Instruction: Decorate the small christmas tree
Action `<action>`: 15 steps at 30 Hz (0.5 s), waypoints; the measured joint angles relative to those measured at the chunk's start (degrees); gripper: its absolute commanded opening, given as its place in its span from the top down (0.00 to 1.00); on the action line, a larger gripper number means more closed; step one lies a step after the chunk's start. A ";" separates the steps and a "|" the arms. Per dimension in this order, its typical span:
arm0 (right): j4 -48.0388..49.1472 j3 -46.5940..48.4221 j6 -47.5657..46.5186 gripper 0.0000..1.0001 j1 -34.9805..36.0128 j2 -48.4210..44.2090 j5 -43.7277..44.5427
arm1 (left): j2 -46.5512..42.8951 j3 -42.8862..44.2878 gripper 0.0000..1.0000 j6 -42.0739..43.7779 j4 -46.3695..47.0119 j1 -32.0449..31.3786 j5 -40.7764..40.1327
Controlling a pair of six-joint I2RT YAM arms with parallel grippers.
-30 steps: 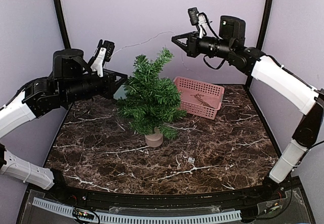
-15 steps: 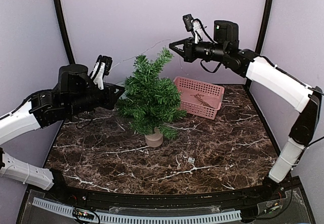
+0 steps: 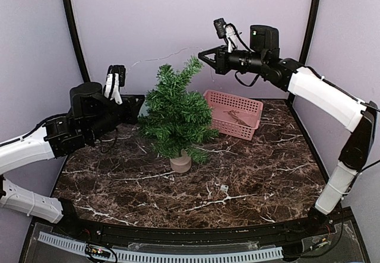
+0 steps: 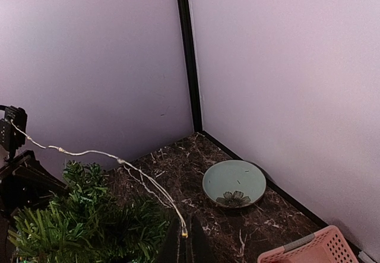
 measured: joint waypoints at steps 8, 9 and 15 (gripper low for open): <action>-0.98 -2.32 -0.22 1.00 -0.26 0.00 2.03 | 3.17 -0.44 1.00 -0.59 2.60 0.09 -2.93; -1.22 -2.71 -0.24 1.00 -0.37 0.00 2.38 | 3.48 -0.44 1.00 -0.81 2.82 0.13 -3.17; -1.95 -5.55 -0.24 1.00 -1.07 -0.26 4.94 | 5.49 -0.44 1.00 -2.01 2.93 0.39 -3.32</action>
